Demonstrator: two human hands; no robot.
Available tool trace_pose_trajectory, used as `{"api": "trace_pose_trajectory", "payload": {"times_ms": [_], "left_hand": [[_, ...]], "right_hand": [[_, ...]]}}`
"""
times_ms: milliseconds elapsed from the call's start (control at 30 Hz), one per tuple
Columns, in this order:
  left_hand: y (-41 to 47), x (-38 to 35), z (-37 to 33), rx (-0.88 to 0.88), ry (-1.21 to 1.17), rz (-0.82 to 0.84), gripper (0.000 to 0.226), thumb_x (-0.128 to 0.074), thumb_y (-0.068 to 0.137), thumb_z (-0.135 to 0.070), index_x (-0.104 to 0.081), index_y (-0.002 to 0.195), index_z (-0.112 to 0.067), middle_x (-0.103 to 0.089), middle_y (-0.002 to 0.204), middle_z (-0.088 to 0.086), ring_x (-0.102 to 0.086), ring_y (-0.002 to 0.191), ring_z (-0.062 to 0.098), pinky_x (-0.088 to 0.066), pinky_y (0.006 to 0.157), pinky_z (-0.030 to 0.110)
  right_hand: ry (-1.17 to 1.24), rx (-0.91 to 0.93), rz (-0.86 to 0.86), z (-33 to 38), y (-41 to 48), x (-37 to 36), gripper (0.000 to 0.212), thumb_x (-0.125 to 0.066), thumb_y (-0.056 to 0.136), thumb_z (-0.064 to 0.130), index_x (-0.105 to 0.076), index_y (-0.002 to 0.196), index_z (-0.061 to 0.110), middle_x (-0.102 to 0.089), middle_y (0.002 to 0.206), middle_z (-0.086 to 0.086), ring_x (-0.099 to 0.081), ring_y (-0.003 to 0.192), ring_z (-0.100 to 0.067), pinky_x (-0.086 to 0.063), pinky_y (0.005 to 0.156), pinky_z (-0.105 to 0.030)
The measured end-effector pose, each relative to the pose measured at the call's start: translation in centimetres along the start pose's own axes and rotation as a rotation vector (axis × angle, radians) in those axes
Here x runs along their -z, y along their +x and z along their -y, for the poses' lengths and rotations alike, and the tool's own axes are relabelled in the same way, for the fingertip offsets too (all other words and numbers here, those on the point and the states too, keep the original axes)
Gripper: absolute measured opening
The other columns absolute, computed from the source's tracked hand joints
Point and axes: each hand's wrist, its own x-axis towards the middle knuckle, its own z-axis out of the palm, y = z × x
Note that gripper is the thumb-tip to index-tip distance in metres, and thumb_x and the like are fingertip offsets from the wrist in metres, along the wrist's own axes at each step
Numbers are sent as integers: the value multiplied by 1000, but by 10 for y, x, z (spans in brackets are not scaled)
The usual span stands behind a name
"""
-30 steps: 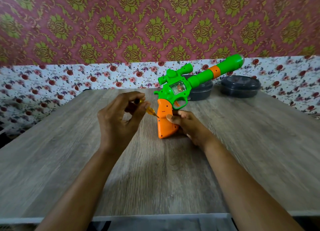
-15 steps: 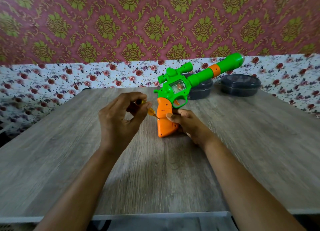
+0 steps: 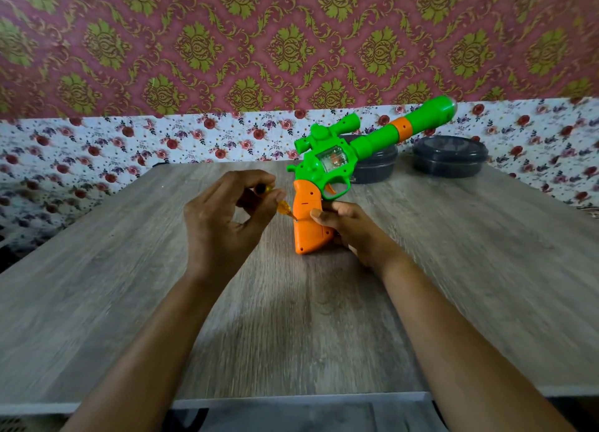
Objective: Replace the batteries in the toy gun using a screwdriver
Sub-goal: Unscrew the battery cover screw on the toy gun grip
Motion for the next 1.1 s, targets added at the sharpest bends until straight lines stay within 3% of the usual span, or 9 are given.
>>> {"api": "trace_pose_trajectory", "payload": {"times_ms": [300, 433, 600, 800, 867, 967, 1100], "left_hand": [[-1, -1, 2, -22, 17, 10, 16, -69, 82, -13, -67, 92, 0, -61, 81, -6, -54, 75, -17, -40, 70, 2], [-1, -2, 2, -25, 17, -6, 19, -70, 82, -14, -60, 96, -8, -61, 83, -4, -54, 74, -14, -41, 68, 3], [-2, -2, 2, -66, 28, -7, 15, -73, 79, -7, -65, 85, 5, -64, 84, 5, -54, 70, 3, -40, 68, 3], [-2, -1, 2, -81, -116, 32, 20, -56, 84, -6, -56, 103, -14, -65, 99, 3, -66, 79, 11, -54, 69, 18], [-1, 0, 2, -40, -131, 24, 22, -56, 83, -6, -55, 102, -17, -64, 97, -1, -66, 74, 11, -56, 64, 25], [0, 0, 2, -26, -100, 41, 22, -62, 81, -12, -55, 101, -17, -60, 88, -4, -61, 67, 9, -53, 59, 23], [0, -2, 5, -54, -34, 46, 14, -67, 82, -18, -65, 89, -6, -57, 81, 9, -53, 64, 8, -47, 57, 21]], "right_hand": [[-2, -12, -13, 0, 0, -1, 23, -56, 89, 16, -60, 111, 17, -64, 112, -10, -60, 103, -21, -46, 98, -44], [-10, -17, -10, -1, 1, 0, 21, -57, 89, 17, -61, 109, 18, -64, 113, -9, -60, 105, -22, -46, 98, -43], [-26, -20, -17, -1, 2, 0, 16, -58, 88, 19, -63, 103, 20, -66, 113, -7, -60, 107, -23, -45, 100, -46], [-18, -10, -15, 1, -1, -1, 12, -57, 89, 15, -63, 98, 20, -65, 111, -9, -60, 102, -20, -43, 101, -48], [-26, -7, -19, 1, -1, -1, 12, -57, 89, 16, -63, 98, 20, -65, 111, -9, -59, 102, -20, -42, 102, -49], [-45, -4, -15, 0, -1, -1, 13, -57, 88, 18, -64, 99, 21, -65, 112, -9, -60, 106, -23, -42, 101, -52], [-46, -3, -9, 1, -2, 0, 12, -56, 89, 18, -63, 99, 22, -65, 113, -9, -60, 107, -24, -44, 100, -50]]}}
